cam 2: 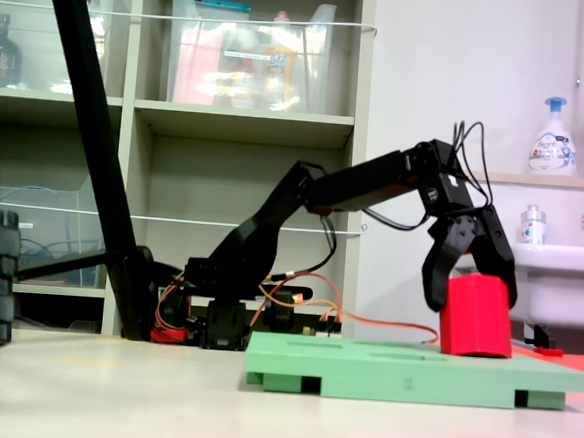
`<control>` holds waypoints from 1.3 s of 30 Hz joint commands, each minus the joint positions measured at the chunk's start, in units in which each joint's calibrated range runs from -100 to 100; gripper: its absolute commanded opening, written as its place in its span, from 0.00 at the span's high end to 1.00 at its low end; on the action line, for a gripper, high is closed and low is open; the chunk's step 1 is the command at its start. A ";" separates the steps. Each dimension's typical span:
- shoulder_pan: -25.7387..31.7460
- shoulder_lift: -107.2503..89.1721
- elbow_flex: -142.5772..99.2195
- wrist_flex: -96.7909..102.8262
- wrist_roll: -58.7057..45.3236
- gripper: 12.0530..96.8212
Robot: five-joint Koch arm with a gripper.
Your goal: Put the octagonal pillar block into the corresponding hole
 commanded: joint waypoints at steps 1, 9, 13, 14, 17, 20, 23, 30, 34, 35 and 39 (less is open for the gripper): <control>-0.78 0.23 0.90 3.02 -2.74 0.70; -0.63 0.51 0.80 2.54 -6.94 0.70; -0.49 0.51 0.80 2.35 -6.94 0.70; -0.49 0.51 0.80 2.35 -6.59 0.70; -0.44 0.51 0.80 2.35 -6.89 0.70; -0.34 1.07 0.70 1.57 -9.87 0.70; -0.29 2.05 0.70 1.00 -11.18 0.70; -0.20 2.19 0.70 -0.74 -13.87 0.70; 0.00 1.91 0.70 -1.80 -14.55 0.70; 0.05 1.91 0.70 -2.18 -14.55 0.70; 0.15 0.23 0.80 -3.05 -14.55 0.70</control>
